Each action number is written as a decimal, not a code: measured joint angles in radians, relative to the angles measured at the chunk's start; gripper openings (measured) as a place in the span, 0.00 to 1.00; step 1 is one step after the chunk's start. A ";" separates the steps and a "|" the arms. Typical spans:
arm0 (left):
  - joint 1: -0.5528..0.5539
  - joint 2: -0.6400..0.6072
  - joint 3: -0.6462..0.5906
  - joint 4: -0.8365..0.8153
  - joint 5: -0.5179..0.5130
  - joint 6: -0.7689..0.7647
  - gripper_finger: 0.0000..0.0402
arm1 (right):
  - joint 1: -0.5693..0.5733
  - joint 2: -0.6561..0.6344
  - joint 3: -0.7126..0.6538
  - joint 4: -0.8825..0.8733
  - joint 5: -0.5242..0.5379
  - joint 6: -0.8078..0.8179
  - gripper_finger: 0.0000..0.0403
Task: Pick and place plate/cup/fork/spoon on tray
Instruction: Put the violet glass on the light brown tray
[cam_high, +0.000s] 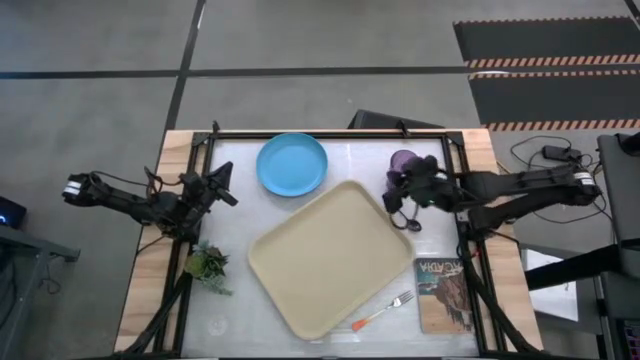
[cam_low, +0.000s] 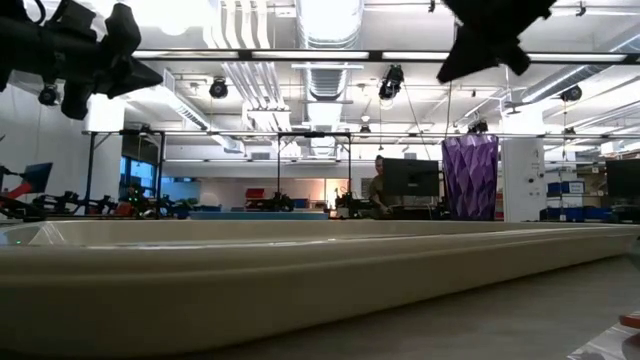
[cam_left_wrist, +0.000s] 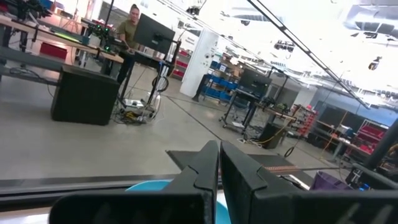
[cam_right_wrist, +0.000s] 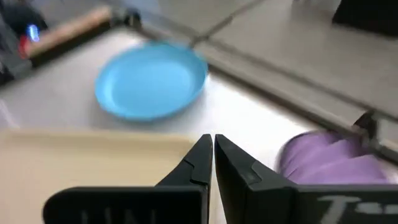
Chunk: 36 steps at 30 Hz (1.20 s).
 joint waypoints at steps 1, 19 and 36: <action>0.000 0.000 0.002 0.001 0.000 0.000 0.00 | -0.022 0.025 0.026 -0.014 -0.024 0.000 0.02; 0.000 -0.012 -0.006 -0.002 0.001 -0.001 0.00 | -0.443 0.344 0.428 -0.562 -0.390 -0.081 0.03; 0.000 -0.010 -0.006 -0.004 0.000 0.000 0.00 | -0.465 0.394 0.394 -0.556 -0.447 -0.082 0.49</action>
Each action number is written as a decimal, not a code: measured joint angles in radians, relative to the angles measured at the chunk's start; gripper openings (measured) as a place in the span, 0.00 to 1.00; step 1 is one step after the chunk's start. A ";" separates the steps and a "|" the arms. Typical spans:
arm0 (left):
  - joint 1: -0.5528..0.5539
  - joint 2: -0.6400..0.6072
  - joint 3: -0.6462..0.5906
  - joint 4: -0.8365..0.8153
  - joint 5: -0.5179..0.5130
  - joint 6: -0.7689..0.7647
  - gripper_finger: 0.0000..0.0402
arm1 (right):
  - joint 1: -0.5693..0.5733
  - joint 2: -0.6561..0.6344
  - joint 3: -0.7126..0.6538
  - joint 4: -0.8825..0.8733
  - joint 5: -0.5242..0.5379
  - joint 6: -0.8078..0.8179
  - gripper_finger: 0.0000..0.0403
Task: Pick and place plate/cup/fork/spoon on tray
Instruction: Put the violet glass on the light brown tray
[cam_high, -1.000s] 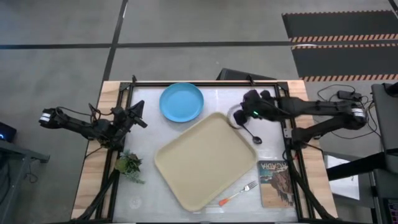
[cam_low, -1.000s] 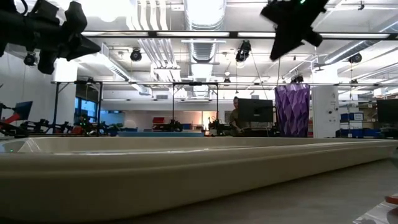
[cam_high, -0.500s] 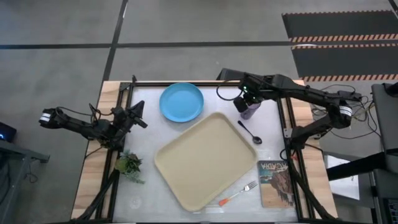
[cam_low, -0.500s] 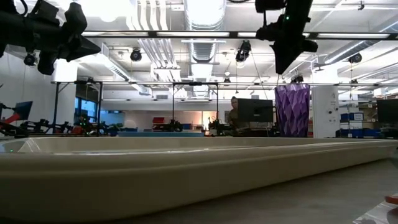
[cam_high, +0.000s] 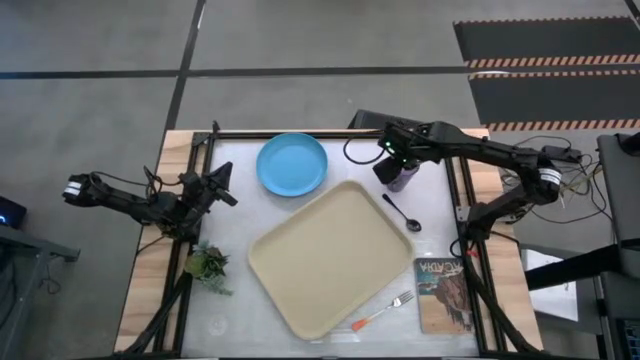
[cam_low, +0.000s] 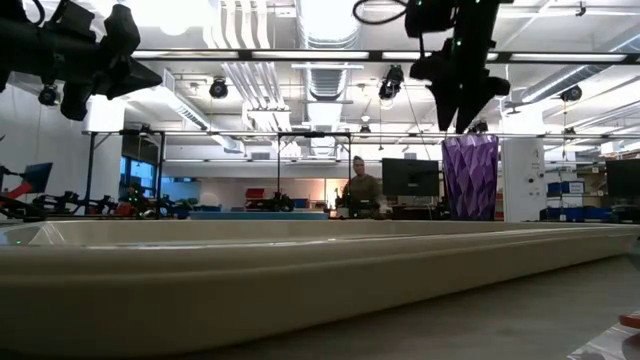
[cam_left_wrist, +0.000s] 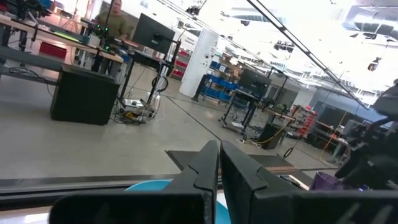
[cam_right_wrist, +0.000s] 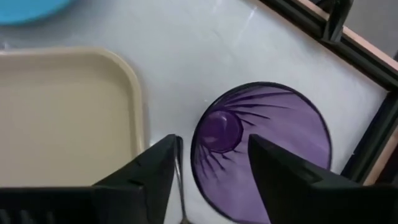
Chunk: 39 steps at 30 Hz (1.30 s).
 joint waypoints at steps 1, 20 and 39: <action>0.000 0.000 0.000 0.000 0.000 0.000 0.00 | 0.000 0.010 -0.002 0.000 0.001 -0.001 0.50; 0.000 -0.002 0.001 0.000 -0.001 0.001 0.00 | 0.001 0.092 -0.003 -0.001 -0.005 -0.002 0.10; 0.000 -0.002 0.001 0.000 -0.001 0.000 0.00 | 0.129 0.066 0.233 -0.093 0.110 -0.009 0.02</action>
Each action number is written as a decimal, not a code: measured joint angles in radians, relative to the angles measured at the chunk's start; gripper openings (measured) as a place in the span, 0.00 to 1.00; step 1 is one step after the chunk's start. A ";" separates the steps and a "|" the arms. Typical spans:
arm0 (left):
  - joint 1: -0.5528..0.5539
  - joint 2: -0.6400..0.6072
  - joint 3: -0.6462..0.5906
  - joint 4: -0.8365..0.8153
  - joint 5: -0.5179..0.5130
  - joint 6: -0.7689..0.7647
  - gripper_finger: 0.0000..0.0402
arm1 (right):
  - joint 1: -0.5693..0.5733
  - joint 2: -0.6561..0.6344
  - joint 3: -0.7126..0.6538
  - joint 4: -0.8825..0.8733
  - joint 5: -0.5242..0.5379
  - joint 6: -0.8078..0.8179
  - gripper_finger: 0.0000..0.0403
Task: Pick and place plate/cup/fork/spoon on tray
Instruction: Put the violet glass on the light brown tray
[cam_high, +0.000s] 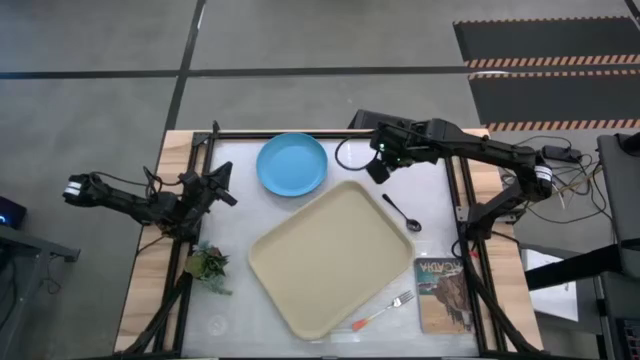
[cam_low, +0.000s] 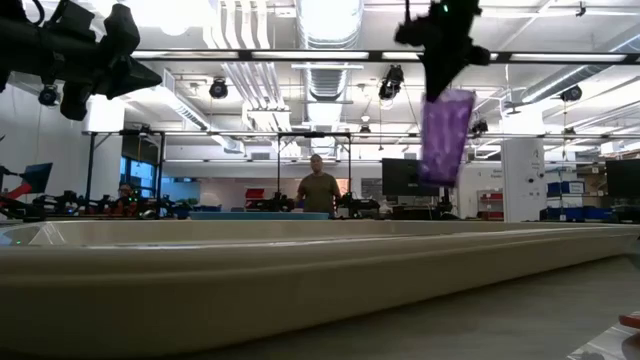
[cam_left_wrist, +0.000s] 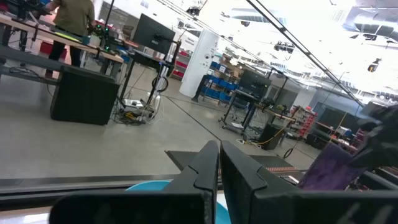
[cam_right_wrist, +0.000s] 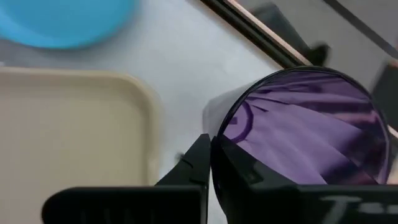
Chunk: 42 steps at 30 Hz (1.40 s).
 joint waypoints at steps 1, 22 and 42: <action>0.000 0.000 0.000 0.000 0.000 0.000 0.00 | 0.024 0.005 0.015 0.011 0.000 0.000 0.02; 0.000 -0.001 0.005 0.003 0.000 0.000 0.00 | 0.278 0.452 0.539 -0.077 -0.140 -0.194 0.02; 0.000 -0.001 0.004 0.003 0.000 0.000 0.00 | 0.276 0.602 0.586 -0.129 -0.139 -0.229 0.02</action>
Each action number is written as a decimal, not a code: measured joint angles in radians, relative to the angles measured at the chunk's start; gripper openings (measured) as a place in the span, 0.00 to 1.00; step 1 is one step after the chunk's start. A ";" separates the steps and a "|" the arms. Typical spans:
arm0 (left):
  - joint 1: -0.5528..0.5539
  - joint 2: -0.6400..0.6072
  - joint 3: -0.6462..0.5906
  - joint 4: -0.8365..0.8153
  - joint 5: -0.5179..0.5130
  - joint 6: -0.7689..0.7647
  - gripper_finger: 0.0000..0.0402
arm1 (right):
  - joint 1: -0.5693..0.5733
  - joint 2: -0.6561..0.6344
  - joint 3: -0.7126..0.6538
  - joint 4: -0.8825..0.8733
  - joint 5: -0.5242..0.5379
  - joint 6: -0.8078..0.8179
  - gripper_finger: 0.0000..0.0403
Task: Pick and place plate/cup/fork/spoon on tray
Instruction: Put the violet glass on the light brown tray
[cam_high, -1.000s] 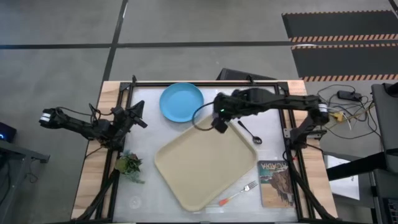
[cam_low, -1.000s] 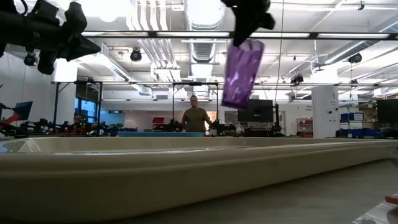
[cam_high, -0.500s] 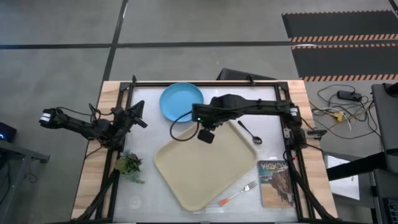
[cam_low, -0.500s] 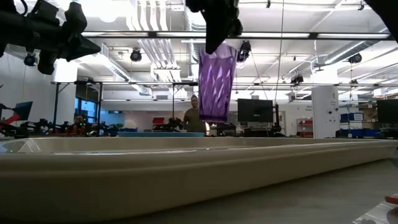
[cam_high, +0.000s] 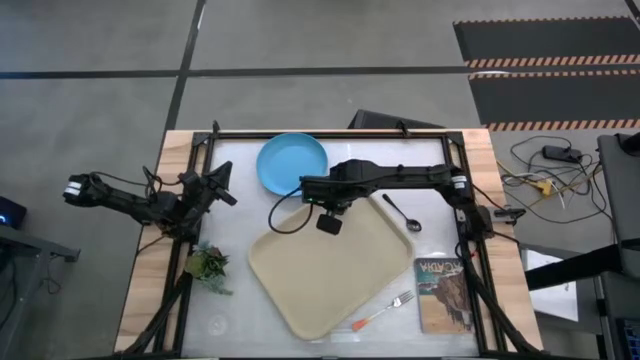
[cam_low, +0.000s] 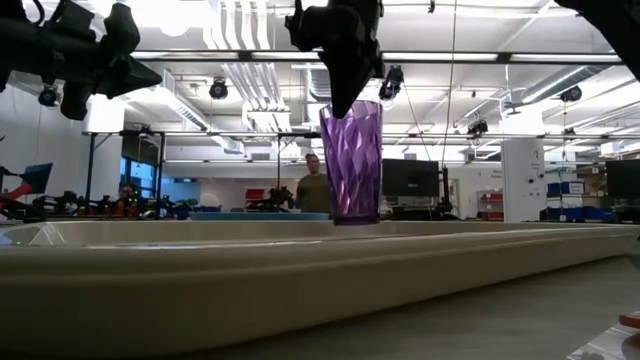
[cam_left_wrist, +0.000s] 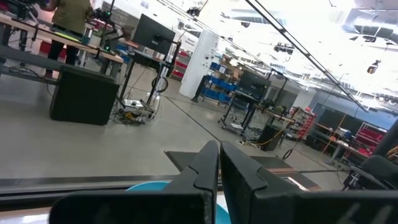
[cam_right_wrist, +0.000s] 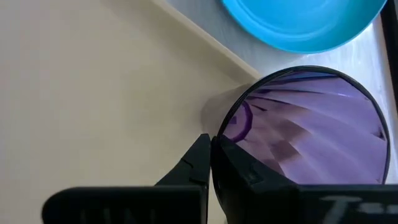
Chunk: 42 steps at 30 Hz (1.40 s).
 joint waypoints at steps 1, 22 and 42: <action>0.000 0.000 0.000 0.000 0.000 0.000 0.00 | 0.000 0.000 -0.001 0.003 0.001 0.000 0.02; 0.000 -0.001 0.001 0.000 0.000 -0.002 0.00 | 0.000 -0.001 -0.028 0.028 0.008 0.079 0.06; 0.000 -0.001 0.000 0.000 0.000 0.000 0.00 | 0.000 -0.004 0.002 0.021 0.069 0.071 0.38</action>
